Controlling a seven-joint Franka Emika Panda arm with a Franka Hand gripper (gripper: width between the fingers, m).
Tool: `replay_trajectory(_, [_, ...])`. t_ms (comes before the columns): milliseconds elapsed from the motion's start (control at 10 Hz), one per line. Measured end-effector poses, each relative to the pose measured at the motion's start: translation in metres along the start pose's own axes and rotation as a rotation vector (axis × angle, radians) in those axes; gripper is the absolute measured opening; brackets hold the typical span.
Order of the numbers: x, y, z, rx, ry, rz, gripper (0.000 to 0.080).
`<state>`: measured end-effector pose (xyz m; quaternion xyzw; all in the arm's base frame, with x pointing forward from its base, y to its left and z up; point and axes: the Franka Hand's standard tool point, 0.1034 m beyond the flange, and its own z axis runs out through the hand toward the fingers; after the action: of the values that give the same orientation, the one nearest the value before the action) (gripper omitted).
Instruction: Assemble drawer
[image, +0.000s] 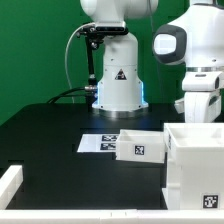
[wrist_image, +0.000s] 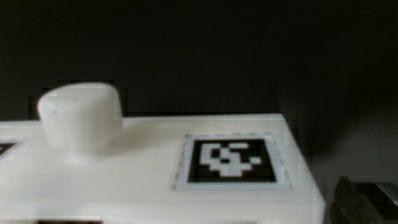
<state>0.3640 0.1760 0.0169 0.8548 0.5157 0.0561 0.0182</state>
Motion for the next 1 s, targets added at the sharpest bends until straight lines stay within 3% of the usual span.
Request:
replay_trajectory(100, [0.0001, -0.0001, 0.0000, 0.000, 0.000, 0.000, 0.0649])
replay_trajectory(400, [-0.0001, 0.0000, 0.0001, 0.000, 0.000, 0.000, 0.0257])
replay_trajectory(500, [-0.0001, 0.0000, 0.0001, 0.000, 0.000, 0.000, 0.0257])
replay_trajectory(600, [-0.0001, -0.0001, 0.0001, 0.000, 0.000, 0.000, 0.0082])
replay_trajectory(700, [0.0000, 0.0000, 0.0001, 0.000, 0.000, 0.000, 0.0038])
replay_trajectory(1000, [-0.0001, 0.0016, -0.0031, 0.001, -0.006, -0.004, 0.0038])
